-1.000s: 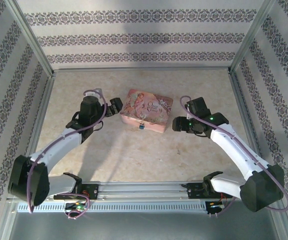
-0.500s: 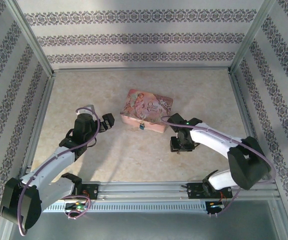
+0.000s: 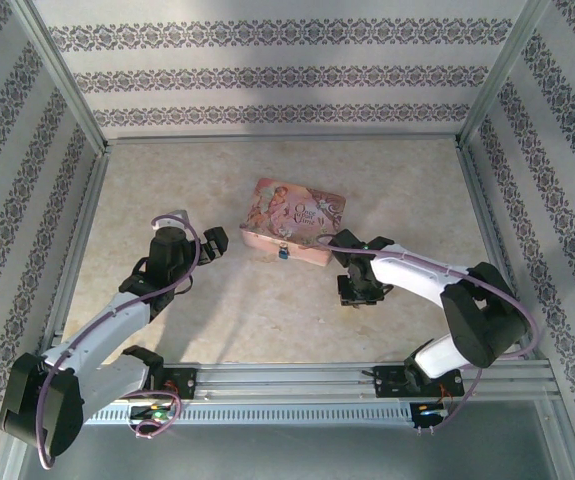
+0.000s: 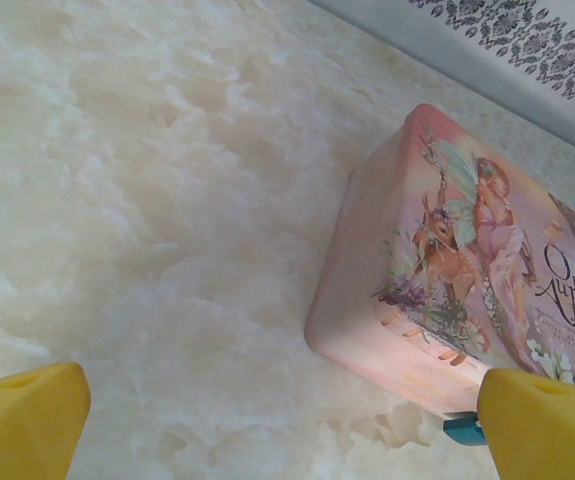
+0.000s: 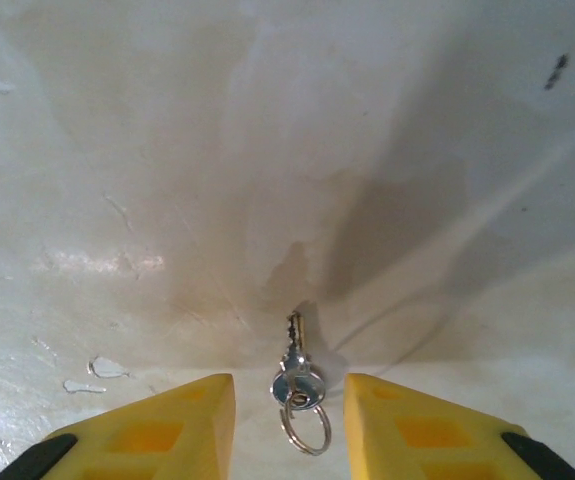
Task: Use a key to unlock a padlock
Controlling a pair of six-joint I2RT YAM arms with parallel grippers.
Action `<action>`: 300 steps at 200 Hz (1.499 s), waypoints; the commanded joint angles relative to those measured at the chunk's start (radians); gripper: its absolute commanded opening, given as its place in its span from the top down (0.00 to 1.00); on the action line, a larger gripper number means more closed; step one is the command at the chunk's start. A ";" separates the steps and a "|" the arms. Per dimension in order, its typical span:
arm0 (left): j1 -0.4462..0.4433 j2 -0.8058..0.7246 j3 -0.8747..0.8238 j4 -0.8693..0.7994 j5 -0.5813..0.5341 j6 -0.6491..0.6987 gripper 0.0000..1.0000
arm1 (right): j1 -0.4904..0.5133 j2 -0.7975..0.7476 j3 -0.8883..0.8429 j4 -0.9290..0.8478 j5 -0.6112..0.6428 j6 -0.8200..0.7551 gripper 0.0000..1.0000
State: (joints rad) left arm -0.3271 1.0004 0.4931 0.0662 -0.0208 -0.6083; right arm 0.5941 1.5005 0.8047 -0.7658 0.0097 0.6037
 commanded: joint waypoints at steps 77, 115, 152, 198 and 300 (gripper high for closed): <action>0.004 -0.017 0.007 -0.035 -0.020 0.015 0.01 | 0.018 0.038 -0.012 -0.042 0.028 0.021 0.78; 0.004 -0.014 0.010 -0.036 -0.021 0.015 0.01 | 0.019 0.035 -0.019 -0.049 0.038 0.027 0.81; 0.005 -0.014 0.017 -0.042 -0.021 0.021 0.01 | 0.019 0.043 -0.032 -0.041 0.040 0.031 0.82; 0.004 -0.014 0.026 -0.049 -0.022 0.025 0.01 | 0.016 0.036 -0.039 -0.038 0.037 0.030 0.88; 0.004 -0.062 0.050 -0.105 0.018 -0.006 0.01 | 0.013 -0.057 -0.032 -0.036 0.047 -0.002 1.00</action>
State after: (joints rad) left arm -0.3271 0.9707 0.5037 0.0044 -0.0292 -0.6018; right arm 0.6003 1.4986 0.7799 -0.7799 0.0273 0.6231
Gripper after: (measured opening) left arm 0.994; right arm 0.051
